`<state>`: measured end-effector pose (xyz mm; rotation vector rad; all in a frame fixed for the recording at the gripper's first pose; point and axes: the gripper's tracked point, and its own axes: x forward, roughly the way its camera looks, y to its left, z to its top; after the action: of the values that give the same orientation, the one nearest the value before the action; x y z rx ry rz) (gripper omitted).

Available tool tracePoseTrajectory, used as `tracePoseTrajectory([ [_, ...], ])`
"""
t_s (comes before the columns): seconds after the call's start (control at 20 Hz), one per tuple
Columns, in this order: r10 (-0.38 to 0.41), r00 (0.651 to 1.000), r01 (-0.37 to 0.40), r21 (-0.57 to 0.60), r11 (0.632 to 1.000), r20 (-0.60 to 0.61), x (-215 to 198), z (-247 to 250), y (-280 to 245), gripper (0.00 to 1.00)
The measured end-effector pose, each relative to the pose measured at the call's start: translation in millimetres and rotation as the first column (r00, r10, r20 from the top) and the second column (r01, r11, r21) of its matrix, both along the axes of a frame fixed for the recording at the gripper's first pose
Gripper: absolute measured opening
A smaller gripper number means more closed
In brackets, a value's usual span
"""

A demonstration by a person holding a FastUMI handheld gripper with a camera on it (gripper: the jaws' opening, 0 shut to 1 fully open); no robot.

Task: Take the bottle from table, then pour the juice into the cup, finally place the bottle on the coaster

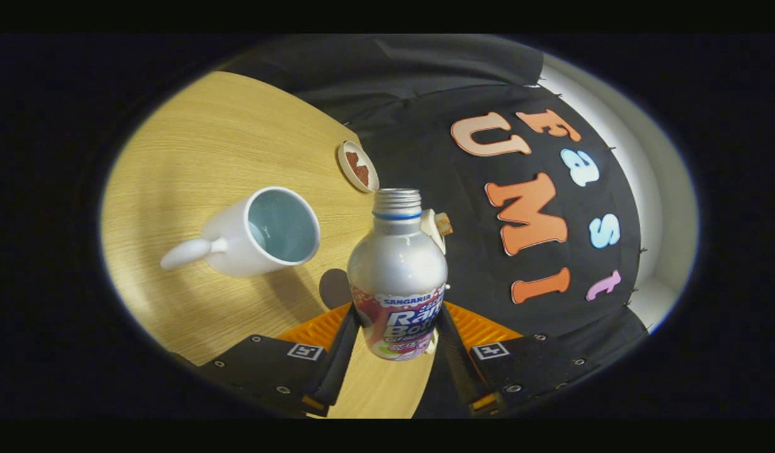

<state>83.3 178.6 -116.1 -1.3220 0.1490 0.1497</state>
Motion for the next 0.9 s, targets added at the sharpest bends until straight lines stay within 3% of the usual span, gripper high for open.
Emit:
tracePoseTrajectory([
  [0.45,0.031,0.999,-0.026,-0.190,0.982,0.024,1.3,1.7,-3.5,0.71],
  [0.9,0.064,0.998,-0.054,-0.303,0.952,0.022,1.3,2.7,-1.7,0.71],
])
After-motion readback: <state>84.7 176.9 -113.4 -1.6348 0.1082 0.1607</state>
